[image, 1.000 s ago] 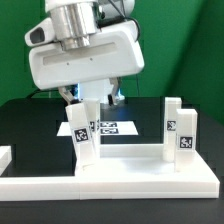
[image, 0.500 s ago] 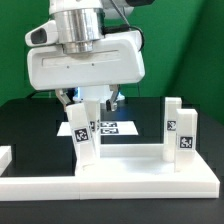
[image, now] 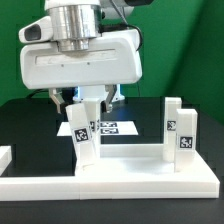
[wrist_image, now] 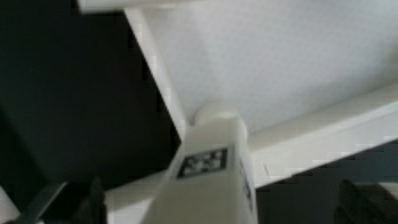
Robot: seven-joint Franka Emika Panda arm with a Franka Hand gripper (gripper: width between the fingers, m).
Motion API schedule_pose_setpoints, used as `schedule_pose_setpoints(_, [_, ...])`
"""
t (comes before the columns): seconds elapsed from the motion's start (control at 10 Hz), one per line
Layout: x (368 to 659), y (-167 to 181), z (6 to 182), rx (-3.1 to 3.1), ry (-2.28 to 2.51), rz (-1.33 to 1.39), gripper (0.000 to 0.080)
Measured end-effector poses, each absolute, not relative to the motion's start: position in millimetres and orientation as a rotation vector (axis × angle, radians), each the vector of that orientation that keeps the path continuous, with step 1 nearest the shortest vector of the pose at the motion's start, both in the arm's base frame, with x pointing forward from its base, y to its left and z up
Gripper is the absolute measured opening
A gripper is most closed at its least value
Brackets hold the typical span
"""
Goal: Assemble desk
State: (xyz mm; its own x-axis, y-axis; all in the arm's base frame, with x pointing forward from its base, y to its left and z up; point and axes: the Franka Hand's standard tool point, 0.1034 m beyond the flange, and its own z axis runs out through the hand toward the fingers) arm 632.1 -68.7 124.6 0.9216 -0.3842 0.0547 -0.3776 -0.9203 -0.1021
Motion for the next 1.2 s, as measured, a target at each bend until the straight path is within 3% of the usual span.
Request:
schedule_pose_setpoints(0.4, [641.9, -68.1, 123.4, -2.992, 0.63, -0.127, 0.0649])
schedule_pose_setpoints(0.5, [641.8, -68.1, 123.1, -2.988, 0.648, -0.125, 0.0526])
schedule_pose_setpoints(0.6, [641.8, -68.2, 123.0, -2.988, 0.648, -0.125, 0.0526])
schedule_pose_setpoints(0.8, [641.9, -67.8, 122.8, -2.921, 0.874, -0.115, 0.0288])
schedule_pose_setpoints(1.2, [642.8, -69.9, 121.3, -2.733, 1.321, -0.093, 0.0288])
